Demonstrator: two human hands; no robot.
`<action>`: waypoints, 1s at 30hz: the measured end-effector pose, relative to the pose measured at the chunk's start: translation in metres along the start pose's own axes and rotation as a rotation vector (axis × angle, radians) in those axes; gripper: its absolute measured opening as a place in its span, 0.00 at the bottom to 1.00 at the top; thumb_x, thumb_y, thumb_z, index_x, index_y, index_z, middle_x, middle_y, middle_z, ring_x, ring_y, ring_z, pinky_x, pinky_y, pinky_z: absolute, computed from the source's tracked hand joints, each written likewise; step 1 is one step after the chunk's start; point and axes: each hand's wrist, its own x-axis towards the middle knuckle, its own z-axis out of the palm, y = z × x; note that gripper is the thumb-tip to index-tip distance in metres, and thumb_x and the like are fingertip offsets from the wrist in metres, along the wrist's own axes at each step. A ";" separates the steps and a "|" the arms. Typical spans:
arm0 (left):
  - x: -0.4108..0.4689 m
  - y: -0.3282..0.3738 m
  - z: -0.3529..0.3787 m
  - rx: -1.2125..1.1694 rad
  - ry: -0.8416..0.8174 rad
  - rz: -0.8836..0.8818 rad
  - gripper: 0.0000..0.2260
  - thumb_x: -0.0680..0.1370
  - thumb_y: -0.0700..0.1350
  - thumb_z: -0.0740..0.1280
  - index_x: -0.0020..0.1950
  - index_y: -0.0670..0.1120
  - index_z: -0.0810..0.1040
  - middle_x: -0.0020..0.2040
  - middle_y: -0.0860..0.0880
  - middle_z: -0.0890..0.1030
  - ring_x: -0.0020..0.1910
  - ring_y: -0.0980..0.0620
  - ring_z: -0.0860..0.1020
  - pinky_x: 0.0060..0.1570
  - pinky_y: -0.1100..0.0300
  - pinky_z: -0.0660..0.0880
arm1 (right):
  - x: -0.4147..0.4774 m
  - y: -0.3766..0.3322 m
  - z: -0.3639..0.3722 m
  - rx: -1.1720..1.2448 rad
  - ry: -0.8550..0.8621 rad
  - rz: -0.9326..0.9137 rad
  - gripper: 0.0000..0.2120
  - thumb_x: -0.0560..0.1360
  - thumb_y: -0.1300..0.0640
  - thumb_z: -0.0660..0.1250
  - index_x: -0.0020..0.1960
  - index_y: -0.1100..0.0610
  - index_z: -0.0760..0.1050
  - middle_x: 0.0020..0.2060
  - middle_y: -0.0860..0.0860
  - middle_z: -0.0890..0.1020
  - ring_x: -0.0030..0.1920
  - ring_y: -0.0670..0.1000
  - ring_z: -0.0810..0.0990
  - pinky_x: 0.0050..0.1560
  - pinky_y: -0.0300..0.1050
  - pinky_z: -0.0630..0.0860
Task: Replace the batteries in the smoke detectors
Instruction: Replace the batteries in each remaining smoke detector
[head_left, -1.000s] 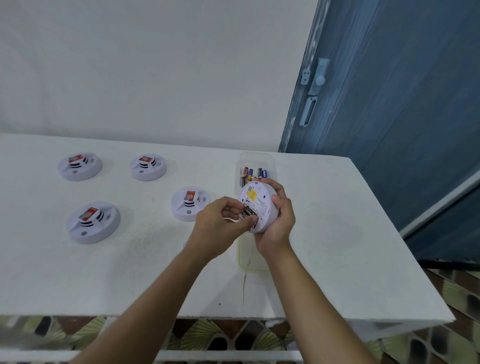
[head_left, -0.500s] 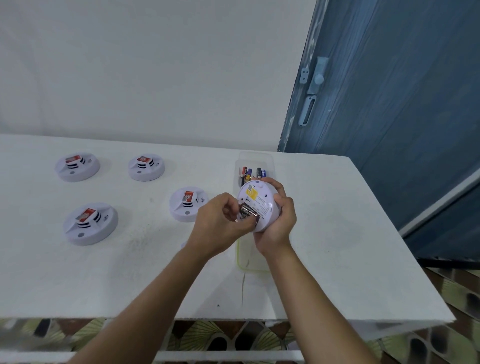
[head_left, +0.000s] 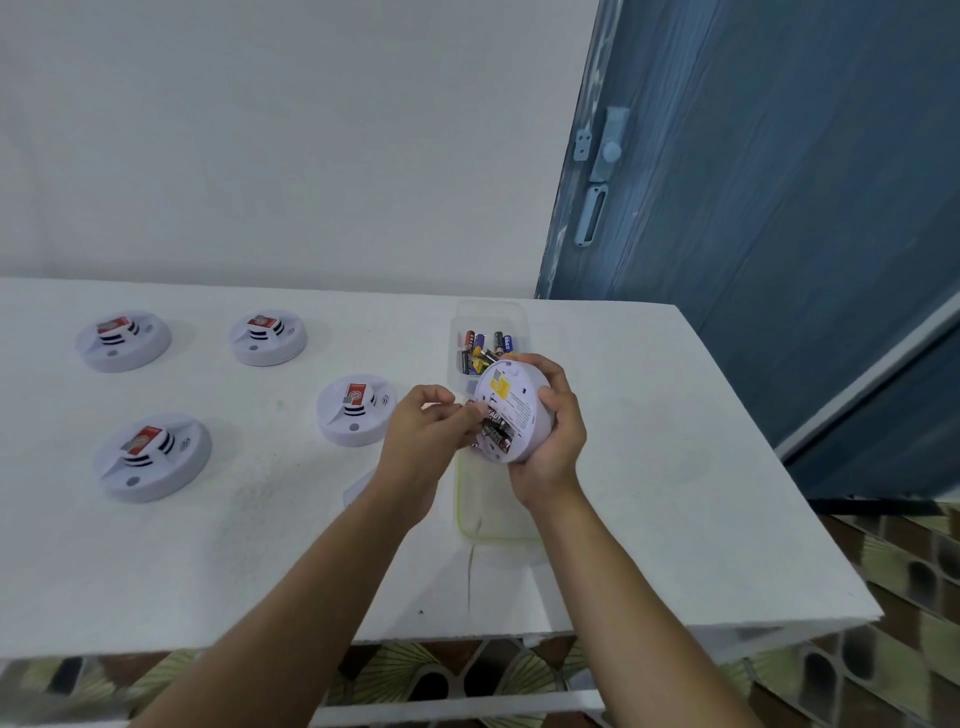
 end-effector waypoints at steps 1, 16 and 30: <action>0.001 0.001 0.001 -0.063 0.009 -0.012 0.11 0.74 0.34 0.71 0.46 0.43 0.69 0.42 0.39 0.79 0.37 0.47 0.78 0.44 0.56 0.79 | 0.000 -0.001 -0.002 0.018 0.026 -0.002 0.19 0.62 0.50 0.65 0.50 0.55 0.80 0.53 0.59 0.81 0.55 0.61 0.77 0.53 0.53 0.73; 0.021 -0.046 -0.012 1.198 -0.386 0.575 0.13 0.77 0.34 0.66 0.58 0.46 0.80 0.52 0.51 0.83 0.53 0.48 0.74 0.54 0.60 0.70 | 0.000 -0.032 -0.043 0.132 0.249 -0.021 0.17 0.66 0.53 0.59 0.52 0.56 0.77 0.52 0.56 0.82 0.48 0.55 0.80 0.43 0.46 0.77; -0.005 -0.015 0.025 0.946 -0.232 0.625 0.27 0.72 0.49 0.73 0.70 0.49 0.72 0.62 0.53 0.78 0.48 0.59 0.77 0.44 0.71 0.76 | -0.003 -0.027 -0.031 0.134 0.162 0.011 0.17 0.67 0.53 0.59 0.52 0.56 0.77 0.54 0.57 0.81 0.53 0.58 0.78 0.45 0.47 0.78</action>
